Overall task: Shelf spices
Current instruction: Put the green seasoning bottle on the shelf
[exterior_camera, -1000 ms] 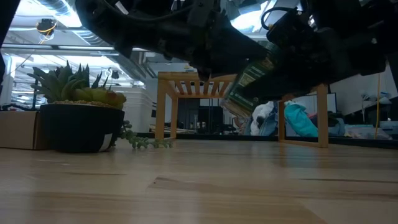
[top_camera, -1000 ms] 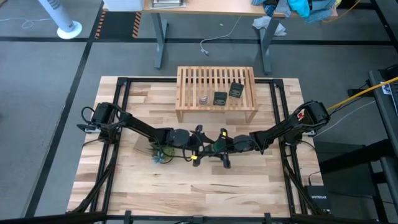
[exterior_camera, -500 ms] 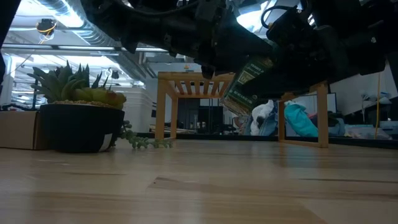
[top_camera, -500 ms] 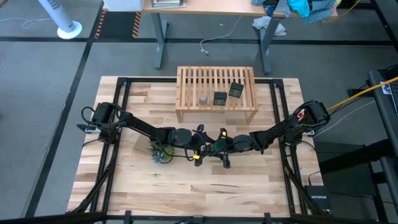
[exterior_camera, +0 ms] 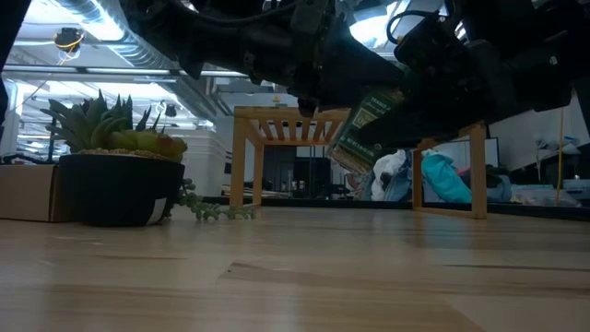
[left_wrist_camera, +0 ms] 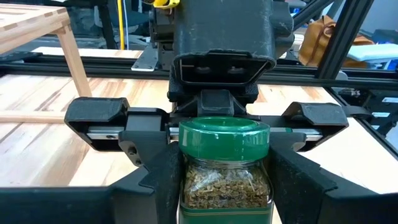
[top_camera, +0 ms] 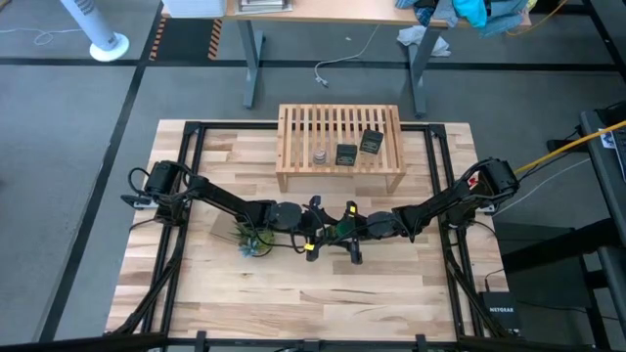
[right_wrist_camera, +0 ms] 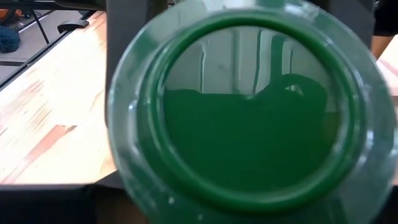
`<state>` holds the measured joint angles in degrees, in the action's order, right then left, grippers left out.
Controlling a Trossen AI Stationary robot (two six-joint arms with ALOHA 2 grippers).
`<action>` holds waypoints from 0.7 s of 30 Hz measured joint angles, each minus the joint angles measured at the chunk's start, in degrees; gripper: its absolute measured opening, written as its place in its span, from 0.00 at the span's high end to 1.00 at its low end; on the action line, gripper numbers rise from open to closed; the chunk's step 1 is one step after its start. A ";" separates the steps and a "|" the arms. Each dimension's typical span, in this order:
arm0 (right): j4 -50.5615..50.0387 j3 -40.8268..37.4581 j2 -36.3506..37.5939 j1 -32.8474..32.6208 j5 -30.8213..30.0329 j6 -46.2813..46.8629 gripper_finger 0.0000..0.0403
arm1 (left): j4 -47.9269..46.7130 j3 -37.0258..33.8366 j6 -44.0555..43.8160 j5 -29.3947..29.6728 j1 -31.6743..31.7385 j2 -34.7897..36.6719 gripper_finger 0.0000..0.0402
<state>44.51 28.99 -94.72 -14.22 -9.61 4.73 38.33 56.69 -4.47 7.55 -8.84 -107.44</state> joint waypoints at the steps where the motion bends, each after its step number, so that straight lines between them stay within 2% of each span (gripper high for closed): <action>1: 0.00 0.00 0.00 0.00 0.00 0.00 0.45 | -0.02 0.00 0.00 0.00 0.00 0.00 0.54; 21: -1.14 0.04 0.00 0.02 0.05 -0.65 0.45 | -1.84 0.11 0.55 1.66 -0.04 0.22 0.54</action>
<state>43.38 29.04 -94.72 -14.20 -9.55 4.08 36.49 56.80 -3.92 9.21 -8.88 -107.22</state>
